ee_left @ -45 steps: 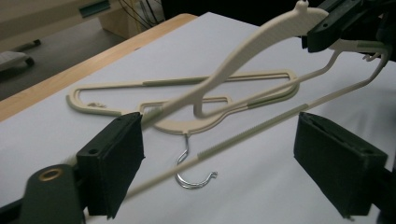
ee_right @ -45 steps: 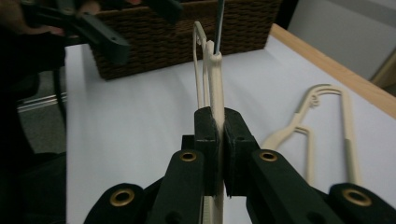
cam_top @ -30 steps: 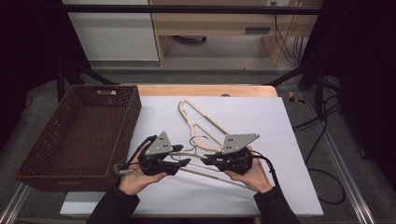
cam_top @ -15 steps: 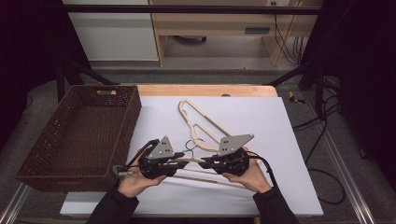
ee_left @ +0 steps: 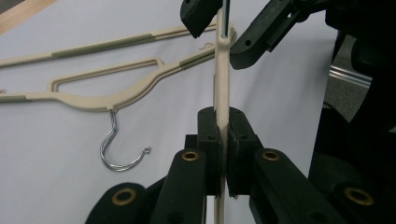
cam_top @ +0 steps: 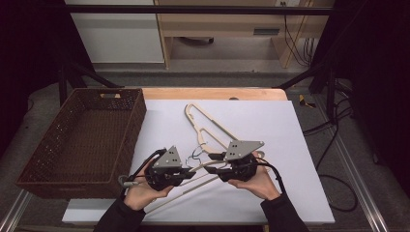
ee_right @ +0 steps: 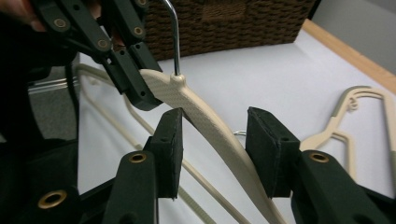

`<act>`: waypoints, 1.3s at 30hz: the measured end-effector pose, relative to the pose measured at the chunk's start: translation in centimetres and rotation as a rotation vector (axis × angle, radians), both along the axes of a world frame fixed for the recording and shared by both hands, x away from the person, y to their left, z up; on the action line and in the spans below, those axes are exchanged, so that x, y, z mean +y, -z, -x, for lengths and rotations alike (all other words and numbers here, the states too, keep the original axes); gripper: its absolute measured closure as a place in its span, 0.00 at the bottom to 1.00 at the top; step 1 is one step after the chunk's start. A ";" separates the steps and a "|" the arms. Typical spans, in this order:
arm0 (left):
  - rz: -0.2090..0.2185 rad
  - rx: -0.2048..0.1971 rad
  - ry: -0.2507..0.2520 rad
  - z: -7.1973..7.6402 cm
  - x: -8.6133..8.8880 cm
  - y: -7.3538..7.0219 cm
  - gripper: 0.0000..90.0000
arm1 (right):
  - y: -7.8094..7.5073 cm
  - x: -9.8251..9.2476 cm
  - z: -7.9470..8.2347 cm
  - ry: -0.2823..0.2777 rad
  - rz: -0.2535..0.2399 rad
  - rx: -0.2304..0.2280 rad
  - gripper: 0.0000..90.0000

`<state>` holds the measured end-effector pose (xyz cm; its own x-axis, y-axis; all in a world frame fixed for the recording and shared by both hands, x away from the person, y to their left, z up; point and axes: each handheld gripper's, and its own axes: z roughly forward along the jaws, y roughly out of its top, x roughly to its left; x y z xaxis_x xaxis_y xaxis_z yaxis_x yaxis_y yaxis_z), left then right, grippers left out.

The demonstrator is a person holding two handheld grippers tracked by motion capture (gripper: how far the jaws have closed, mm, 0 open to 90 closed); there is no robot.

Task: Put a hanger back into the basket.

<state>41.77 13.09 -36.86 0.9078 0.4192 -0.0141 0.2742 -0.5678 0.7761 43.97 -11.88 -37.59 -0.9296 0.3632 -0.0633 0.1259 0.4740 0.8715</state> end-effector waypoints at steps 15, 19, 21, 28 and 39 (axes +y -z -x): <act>0.045 -0.055 -0.142 -0.1 1.7 -2.1 0.96 | 0.1 -5.5 0.7 0.302 -0.147 -0.034 0.21; 0.054 -0.074 -0.155 -0.1 2.4 -3.6 0.96 | 0.3 -7.3 1.1 0.378 -0.205 -0.038 0.18; 0.051 -0.087 -0.159 0.0 2.8 -4.4 0.96 | 0.4 -8.2 1.5 0.411 -0.237 -0.039 0.17; 0.056 -0.138 -0.172 0.2 4.1 -7.6 0.96 | 1.2 -10.3 2.1 0.502 -0.241 -0.043 0.13; 0.094 -0.187 -0.219 -0.5 8.3 -11.4 0.96 | 1.6 -11.8 2.7 0.559 -0.259 -0.023 0.11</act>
<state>42.25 21.42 -25.43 0.7867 0.6098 0.0966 0.2295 -0.4341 0.8711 41.32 -23.65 -39.15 -0.5934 0.8015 0.0742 0.2736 0.1142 0.9551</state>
